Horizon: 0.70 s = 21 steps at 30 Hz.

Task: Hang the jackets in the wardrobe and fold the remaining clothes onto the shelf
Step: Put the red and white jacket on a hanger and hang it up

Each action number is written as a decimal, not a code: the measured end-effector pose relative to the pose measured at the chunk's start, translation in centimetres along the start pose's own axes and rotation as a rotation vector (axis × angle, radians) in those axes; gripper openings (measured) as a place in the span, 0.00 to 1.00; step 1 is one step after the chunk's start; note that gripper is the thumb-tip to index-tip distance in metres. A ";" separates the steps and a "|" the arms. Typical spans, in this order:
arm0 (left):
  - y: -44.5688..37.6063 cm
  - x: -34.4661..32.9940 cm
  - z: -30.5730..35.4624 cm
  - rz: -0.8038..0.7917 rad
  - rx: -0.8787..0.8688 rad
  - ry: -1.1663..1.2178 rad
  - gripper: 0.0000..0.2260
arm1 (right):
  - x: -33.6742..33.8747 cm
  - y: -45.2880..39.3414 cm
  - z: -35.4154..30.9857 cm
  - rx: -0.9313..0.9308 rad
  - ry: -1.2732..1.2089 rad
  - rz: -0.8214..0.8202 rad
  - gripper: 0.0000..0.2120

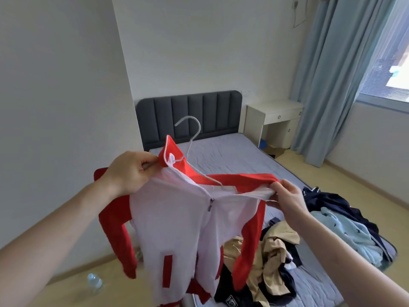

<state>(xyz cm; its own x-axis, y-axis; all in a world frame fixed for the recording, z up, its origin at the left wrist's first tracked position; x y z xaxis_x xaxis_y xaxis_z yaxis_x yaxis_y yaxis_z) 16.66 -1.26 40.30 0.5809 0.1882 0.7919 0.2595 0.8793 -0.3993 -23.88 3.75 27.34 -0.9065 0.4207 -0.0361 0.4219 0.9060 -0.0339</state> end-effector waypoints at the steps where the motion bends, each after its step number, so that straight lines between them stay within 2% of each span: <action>1: 0.0 -0.4 0.1 -0.007 -0.027 -0.062 0.15 | 0.2 -0.2 -1.1 0.033 0.004 0.006 0.08; 4: 0.0 -2.4 0.5 -0.049 -0.108 -0.202 0.11 | -0.1 -0.5 -4.3 0.146 0.023 0.007 0.12; 8: -0.4 -5.8 0.4 -0.100 -0.040 -0.344 0.12 | -3.9 0.3 -9.2 0.333 0.085 -0.132 0.13; 11: -0.9 -7.3 0.3 -0.119 0.145 -0.193 0.11 | -8.1 1.3 -12.0 0.477 0.246 -0.325 0.04; 13: -0.8 -7.9 0.5 -0.114 0.235 -0.051 0.16 | -10.3 1.5 -12.6 0.564 0.469 -0.429 0.06; 16: -0.8 -7.5 0.8 -0.042 0.291 0.104 0.23 | -11.3 0.9 -11.7 0.528 0.641 -0.483 0.09; 19: -0.7 -7.0 0.9 0.006 0.312 0.202 0.31 | -10.3 -0.1 -9.8 0.390 0.570 -0.443 0.12; 21: -0.6 -6.8 1.0 0.024 0.321 0.235 0.32 | -9.4 -0.4 -8.6 0.327 0.515 -0.419 0.17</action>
<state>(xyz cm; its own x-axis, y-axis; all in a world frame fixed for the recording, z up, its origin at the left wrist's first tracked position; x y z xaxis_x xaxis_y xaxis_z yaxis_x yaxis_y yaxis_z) 11.82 -2.62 35.64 0.7542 0.1380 0.6420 0.0109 0.9749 -0.2224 -15.68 -0.13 36.30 -0.8525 0.0835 0.5161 -0.0507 0.9693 -0.2406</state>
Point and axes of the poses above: each hand's wrist, its own y-axis away from the middle knuckle, its own x-axis out of the back of the hand, z = x × y, the point moved 8 cm from there along -y, towards the middle knuckle, and after that the axes turned 7 degrees about x, right-handed, at the moved point
